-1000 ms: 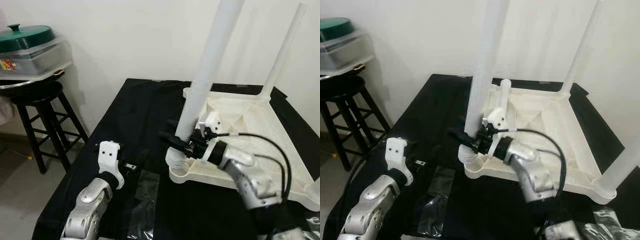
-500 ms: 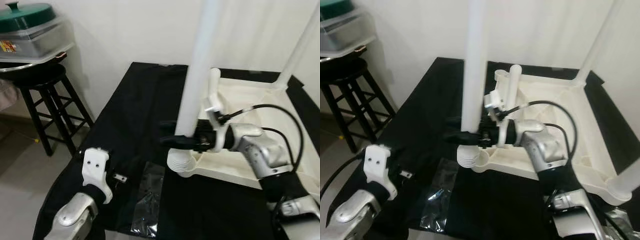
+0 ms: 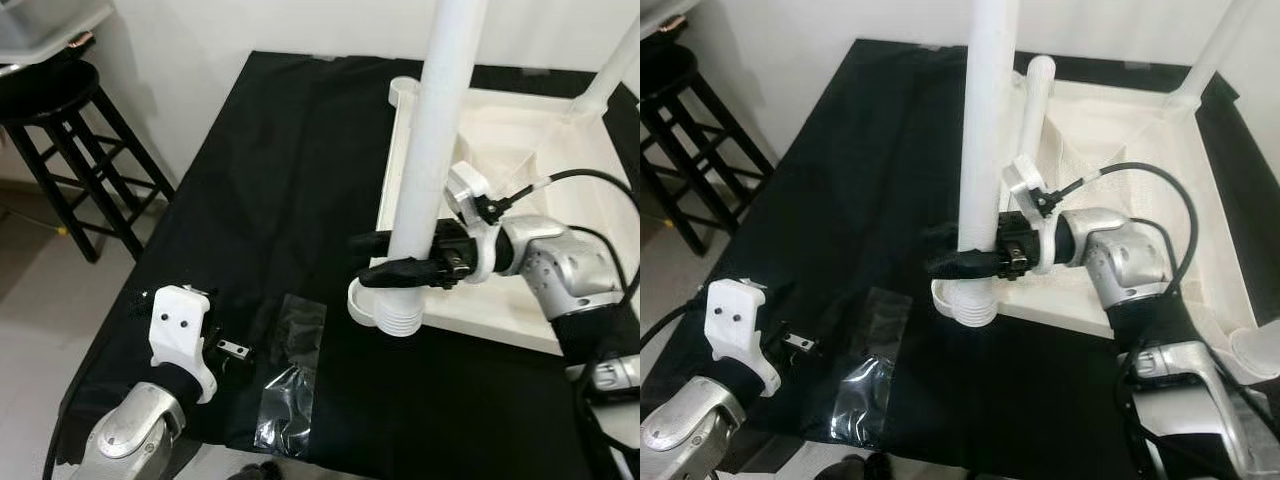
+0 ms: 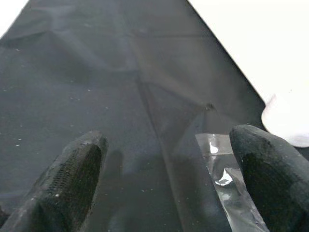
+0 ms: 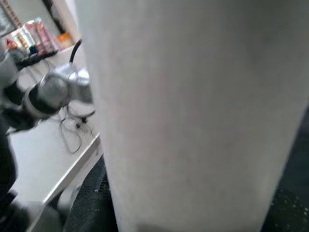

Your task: Building children table

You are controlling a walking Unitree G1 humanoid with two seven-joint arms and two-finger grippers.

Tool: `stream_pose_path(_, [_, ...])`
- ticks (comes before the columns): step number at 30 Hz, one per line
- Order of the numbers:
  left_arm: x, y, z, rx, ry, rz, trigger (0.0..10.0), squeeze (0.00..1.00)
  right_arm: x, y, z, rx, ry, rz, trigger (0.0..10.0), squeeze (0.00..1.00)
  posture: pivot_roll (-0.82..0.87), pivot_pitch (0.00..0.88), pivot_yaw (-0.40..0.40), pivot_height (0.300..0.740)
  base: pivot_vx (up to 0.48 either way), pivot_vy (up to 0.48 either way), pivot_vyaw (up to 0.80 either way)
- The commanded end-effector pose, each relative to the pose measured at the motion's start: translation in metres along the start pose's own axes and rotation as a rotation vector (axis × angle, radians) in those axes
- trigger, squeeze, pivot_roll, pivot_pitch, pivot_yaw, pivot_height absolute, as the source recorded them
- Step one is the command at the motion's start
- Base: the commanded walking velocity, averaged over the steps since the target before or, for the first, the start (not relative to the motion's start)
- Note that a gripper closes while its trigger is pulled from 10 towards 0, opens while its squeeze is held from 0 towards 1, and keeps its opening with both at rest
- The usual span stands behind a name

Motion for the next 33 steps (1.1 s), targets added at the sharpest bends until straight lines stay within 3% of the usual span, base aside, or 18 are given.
stream_pose_path(1, [-0.002, 0.005, 0.0, -0.005, -0.005, -0.032, 10.0, 0.0, -0.007, -0.005, -0.003, 0.037, -0.002, -0.039, 10.0, 0.0, 0.04, 0.313, -0.001, 0.74, 0.0, 0.0, 0.0])
stream_pose_path(10, [0.002, 0.01, 0.0, -0.017, -0.023, -0.036, 10.0, 0.0, -0.006, -0.011, 0.014, -0.022, -0.008, 0.044, 10.0, 0.0, 0.04, 0.325, 0.005, 0.74, 0.0, 0.0, 0.0])
stream_pose_path(16, [0.005, 0.01, 0.001, -0.027, -0.031, -0.037, 10.0, 0.0, 0.014, -0.009, 0.016, 0.023, -0.068, 0.186, 10.0, 0.0, 0.04, 0.336, 0.003, 0.74, 0.0, 0.0, 0.0])
stream_pose_path(17, [0.006, 0.011, 0.002, -0.028, -0.028, -0.041, 10.0, 0.0, 0.031, 0.0, 0.01, 0.099, -0.113, 0.273, 10.0, 0.0, 0.04, 0.341, 0.0, 0.74, 0.0, 0.0, 0.0])
stream_pose_path(24, [0.007, 0.01, 0.003, -0.03, -0.021, -0.046, 10.0, 0.0, 0.052, 0.005, 0.011, 0.129, -0.116, 0.368, 10.0, 0.0, 0.04, 0.352, -0.002, 0.74, 0.0, 0.0, 0.0])
stream_pose_path(26, [0.008, 0.01, 0.004, -0.032, -0.017, -0.047, 10.0, 0.0, 0.042, -0.004, 0.023, 0.009, -0.045, 0.27, 10.0, 0.0, 0.04, 0.352, -0.005, 0.74, 0.0, 0.0, 0.0])
stream_pose_path(27, [0.008, 0.01, 0.004, -0.032, -0.017, -0.047, 10.0, 0.0, 0.042, -0.004, 0.023, 0.009, -0.045, 0.27, 10.0, 0.0, 0.04, 0.352, -0.005, 0.74, 0.0, 0.0, 0.0])
stream_pose_path(30, [0.008, 0.009, 0.004, -0.033, -0.015, -0.048, 10.0, 0.0, 0.017, -0.017, 0.035, -0.111, 0.026, 0.086, 10.0, 0.0, 0.03, 0.358, -0.004, 0.74, 0.0, 0.0, 0.0])
stream_pose_path(33, [0.009, 0.009, 0.003, -0.033, -0.012, -0.047, 10.0, 0.0, -0.001, -0.029, 0.039, -0.126, 0.016, 0.0, 10.0, 0.0, 0.03, 0.362, -0.005, 0.74, 0.0, 0.0, 0.0])
Point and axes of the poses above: a point about 5 cm out from each wrist's last joint towards the gripper, its own y axis pointing back from the gripper into the wrist, its own x axis along the axis of the wrist's last joint, z = x × y, the point moved 1 cm from there along -y, pointing out of the wrist towards the gripper, and after that the axes turned 14 degrees about -y, right-handed, at the moved point
